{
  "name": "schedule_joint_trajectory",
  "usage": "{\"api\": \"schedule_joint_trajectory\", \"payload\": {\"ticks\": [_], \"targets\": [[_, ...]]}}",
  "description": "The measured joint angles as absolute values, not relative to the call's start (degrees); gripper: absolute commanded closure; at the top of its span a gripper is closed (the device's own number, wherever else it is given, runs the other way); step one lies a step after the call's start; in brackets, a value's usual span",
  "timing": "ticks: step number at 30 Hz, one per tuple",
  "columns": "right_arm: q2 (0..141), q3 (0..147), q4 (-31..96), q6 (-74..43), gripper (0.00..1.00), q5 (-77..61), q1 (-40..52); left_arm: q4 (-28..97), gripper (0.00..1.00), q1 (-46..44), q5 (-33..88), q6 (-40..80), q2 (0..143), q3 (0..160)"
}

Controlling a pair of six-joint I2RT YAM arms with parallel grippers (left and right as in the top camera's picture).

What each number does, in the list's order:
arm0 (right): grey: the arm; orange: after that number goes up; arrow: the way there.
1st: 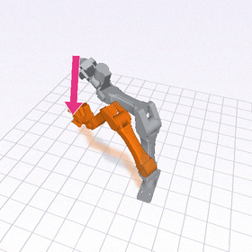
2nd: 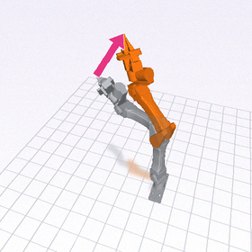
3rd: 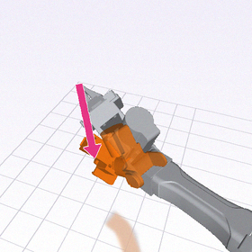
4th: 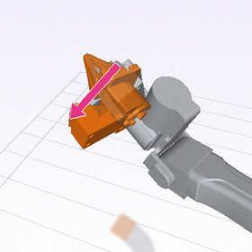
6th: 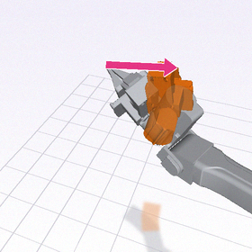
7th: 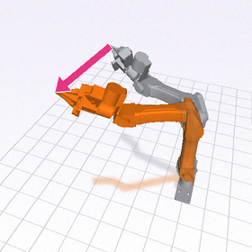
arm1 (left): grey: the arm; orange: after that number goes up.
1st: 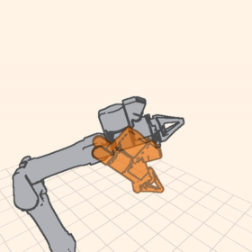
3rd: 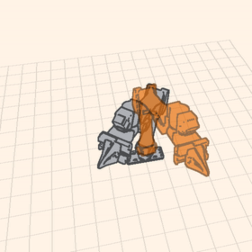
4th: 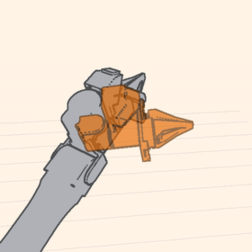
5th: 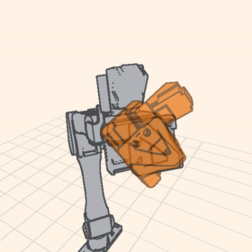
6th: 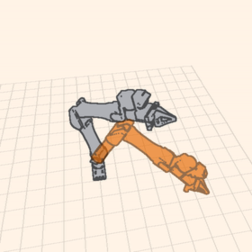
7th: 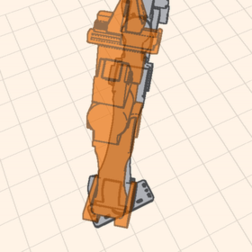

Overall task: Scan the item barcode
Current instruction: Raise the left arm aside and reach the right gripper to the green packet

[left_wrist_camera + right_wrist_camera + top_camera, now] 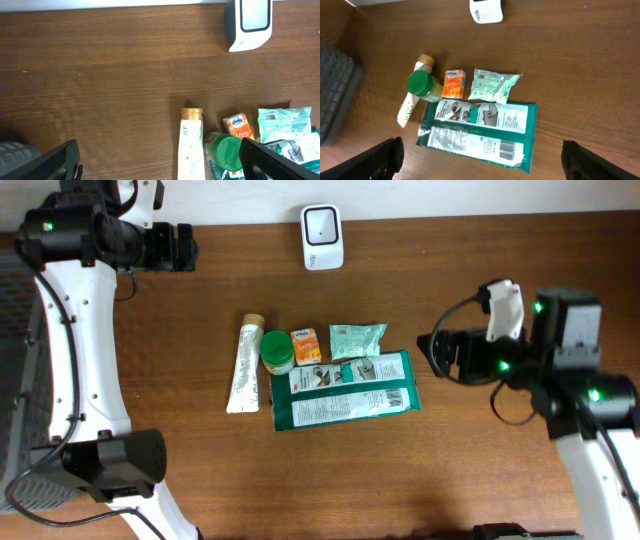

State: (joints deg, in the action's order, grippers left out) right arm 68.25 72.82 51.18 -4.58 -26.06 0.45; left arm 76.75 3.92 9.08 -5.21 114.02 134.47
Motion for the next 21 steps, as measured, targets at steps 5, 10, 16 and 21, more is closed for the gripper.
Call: {"api": "schedule_joint_trajectory", "payload": {"ticks": [5, 10, 16, 21], "targets": [[74.3, 73.9, 49.0, -4.5, 0.02, -26.4, 0.4, 76.7, 0.01, 3.9, 9.1, -5.2, 114.0, 134.5], [80.3, 74.0, 44.2, -4.4, 0.07, -29.1, 1.4, 76.8, 0.01, 3.9, 9.1, -5.2, 114.0, 134.5], [90.7, 74.8, 36.0, -9.2, 0.19, -28.8, 9.4, 76.8, 0.01, 3.9, 9.1, -5.2, 114.0, 134.5], [99.4, 76.4, 31.7, -17.4, 0.36, -26.1, 10.7, 76.8, 0.01, 3.9, 9.1, -5.2, 114.0, 134.5]]}}
